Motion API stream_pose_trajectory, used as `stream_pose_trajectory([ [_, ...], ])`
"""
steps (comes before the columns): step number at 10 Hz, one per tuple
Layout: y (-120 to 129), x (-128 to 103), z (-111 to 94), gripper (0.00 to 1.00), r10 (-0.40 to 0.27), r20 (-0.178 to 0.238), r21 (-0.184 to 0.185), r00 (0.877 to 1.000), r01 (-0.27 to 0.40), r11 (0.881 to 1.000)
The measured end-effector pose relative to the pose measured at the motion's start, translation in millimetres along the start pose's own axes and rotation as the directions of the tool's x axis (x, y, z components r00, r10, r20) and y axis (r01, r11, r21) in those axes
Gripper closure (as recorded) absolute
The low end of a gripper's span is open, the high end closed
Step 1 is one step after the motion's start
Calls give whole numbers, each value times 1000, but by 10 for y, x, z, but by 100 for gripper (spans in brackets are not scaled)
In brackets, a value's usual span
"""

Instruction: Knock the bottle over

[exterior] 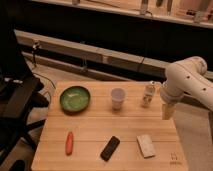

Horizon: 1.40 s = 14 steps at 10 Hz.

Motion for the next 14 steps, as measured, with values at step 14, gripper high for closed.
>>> stream_pose_trajectory([
  [14,-388,-27,56,20,-11,34,38,999,10,999],
])
